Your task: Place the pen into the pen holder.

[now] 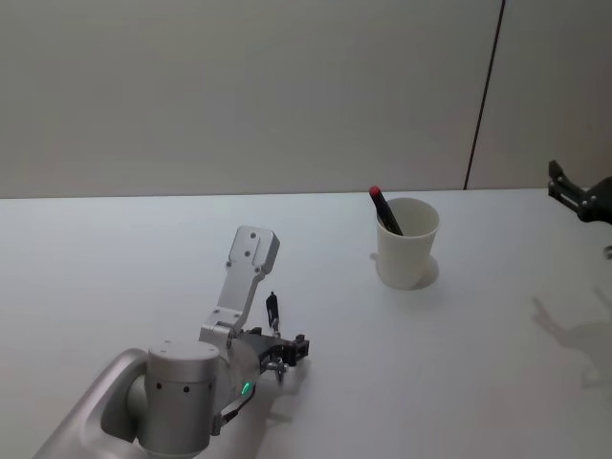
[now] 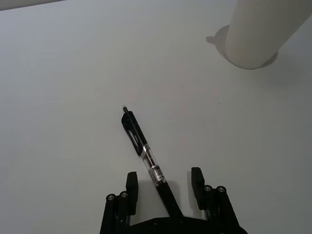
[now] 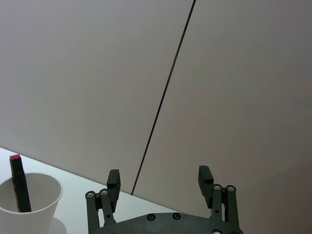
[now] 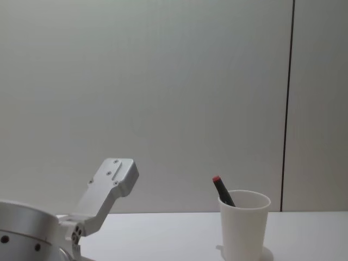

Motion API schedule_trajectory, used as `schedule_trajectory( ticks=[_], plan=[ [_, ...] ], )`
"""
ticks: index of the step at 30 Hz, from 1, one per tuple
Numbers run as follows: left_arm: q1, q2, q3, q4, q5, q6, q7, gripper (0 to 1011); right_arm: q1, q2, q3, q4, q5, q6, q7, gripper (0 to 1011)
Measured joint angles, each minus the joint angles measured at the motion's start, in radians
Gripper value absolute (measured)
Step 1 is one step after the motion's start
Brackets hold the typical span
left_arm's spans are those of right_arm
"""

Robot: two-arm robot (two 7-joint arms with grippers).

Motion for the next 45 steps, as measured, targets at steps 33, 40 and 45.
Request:
schedule_trajectory(
  ticks=[33, 40, 45],
  plan=[
    [-0.006, -0.017, -0.015, 0.035, 0.011, 0.031, -0.015, 116, 0.000, 0.000, 0.000, 0.000, 0.000, 0.000, 0.000, 1002],
    [0.000, -0.014, -0.019, 0.030, 0.018, 0.029, -0.014, 116, 0.000, 0.000, 0.000, 0.000, 0.000, 0.000, 0.000, 1002],
    [0.007, -0.009, -0.022, 0.018, 0.032, 0.018, -0.011, 116, 0.000, 0.000, 0.000, 0.000, 0.000, 0.000, 0.000, 1002]
  ],
)
